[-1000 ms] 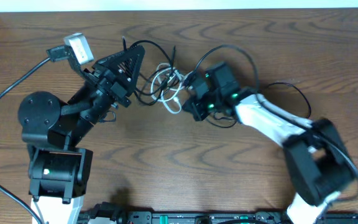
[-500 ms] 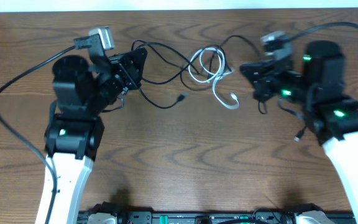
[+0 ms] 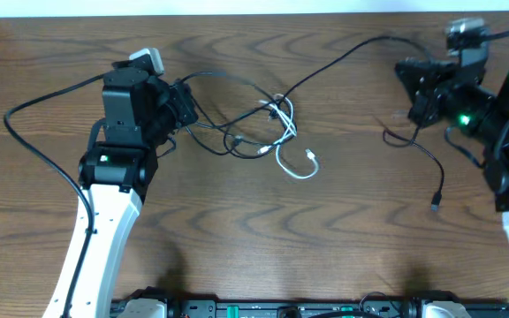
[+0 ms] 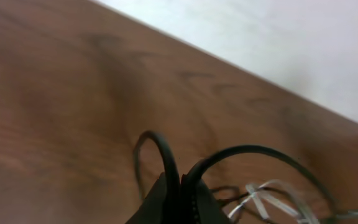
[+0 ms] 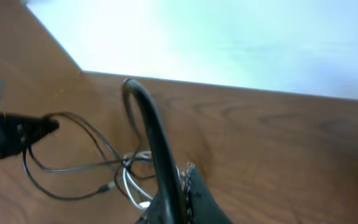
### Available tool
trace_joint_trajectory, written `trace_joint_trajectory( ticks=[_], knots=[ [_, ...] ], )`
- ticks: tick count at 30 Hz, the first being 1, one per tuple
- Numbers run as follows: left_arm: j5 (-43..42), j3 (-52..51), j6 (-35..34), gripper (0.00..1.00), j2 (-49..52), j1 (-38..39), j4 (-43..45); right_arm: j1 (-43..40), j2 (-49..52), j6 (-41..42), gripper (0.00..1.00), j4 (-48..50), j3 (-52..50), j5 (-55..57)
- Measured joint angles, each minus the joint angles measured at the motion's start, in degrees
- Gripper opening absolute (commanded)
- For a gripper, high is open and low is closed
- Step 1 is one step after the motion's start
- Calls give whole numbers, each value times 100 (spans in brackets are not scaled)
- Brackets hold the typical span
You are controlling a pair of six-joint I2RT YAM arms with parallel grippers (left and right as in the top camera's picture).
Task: Untangle cables
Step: 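Pull the black cable with the right gripper to the far right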
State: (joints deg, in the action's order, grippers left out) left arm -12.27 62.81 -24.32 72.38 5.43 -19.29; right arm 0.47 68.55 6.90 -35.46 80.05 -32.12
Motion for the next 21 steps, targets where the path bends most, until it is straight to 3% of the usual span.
trace_joint_trajectory(
  ticks=[11,21],
  knots=[
    [326,0,61,8,48,-476,-186,-170,1478,-190,1,-2417,3034,1172],
    [157,0,61,8,48,-538,-356,-887,2350,-415,1,-3585,5228,1657]
  ],
)
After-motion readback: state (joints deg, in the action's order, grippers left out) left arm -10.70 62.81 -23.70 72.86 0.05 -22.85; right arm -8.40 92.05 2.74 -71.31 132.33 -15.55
